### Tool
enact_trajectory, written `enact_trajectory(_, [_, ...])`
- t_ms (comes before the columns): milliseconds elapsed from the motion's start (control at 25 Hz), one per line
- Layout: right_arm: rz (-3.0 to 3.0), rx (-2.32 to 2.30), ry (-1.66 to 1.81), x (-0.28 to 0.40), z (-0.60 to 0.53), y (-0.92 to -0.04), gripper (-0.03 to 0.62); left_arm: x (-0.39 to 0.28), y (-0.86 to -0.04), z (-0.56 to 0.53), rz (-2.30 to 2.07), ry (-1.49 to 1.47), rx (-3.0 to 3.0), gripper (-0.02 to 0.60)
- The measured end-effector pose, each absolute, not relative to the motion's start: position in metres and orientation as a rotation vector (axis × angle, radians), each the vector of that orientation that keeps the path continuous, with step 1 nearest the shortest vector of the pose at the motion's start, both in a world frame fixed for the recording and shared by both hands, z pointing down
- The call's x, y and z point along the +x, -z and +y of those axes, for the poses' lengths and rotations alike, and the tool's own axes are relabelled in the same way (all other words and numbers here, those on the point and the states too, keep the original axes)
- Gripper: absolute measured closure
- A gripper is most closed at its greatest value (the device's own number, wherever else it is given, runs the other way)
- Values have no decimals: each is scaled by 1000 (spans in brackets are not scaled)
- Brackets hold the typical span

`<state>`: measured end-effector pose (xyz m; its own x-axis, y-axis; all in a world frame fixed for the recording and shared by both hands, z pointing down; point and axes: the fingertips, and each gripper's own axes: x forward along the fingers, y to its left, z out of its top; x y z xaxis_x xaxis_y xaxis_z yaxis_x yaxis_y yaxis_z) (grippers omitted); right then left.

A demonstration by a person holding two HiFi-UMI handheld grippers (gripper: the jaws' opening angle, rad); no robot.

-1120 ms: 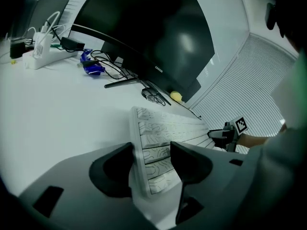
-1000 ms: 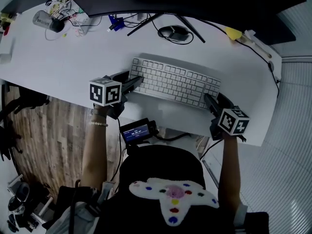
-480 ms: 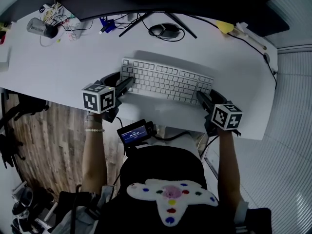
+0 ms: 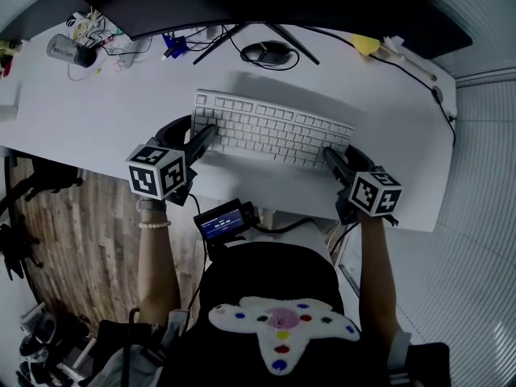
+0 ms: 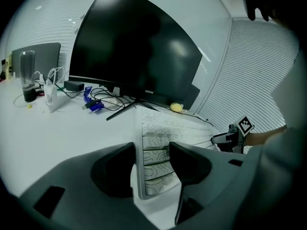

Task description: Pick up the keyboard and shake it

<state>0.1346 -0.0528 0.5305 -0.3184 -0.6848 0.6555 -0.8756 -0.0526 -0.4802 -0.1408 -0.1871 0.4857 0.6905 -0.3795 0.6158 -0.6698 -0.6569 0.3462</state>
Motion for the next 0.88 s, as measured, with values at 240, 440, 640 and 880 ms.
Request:
enact_trajectory(240, [-2111, 1716, -1228, 137, -65, -501, 330, -140, -447, -192, -863, -641, 2406, 337])
enact_trajectory(440, [-2200, 1740, -1160, 138, -70, -473, 330, -140, -420, -190, -888, -602, 2439, 339])
enact_trajectory(640, [-2263, 1736, -1109, 135, -75, -488, 327, -144, -428, -189, -929, -592, 2477, 339])
enact_trajectory(880, [-2321, 1790, -1068, 140, -93, -434, 326, -137, -354, -199, -1002, -584, 2580, 339])
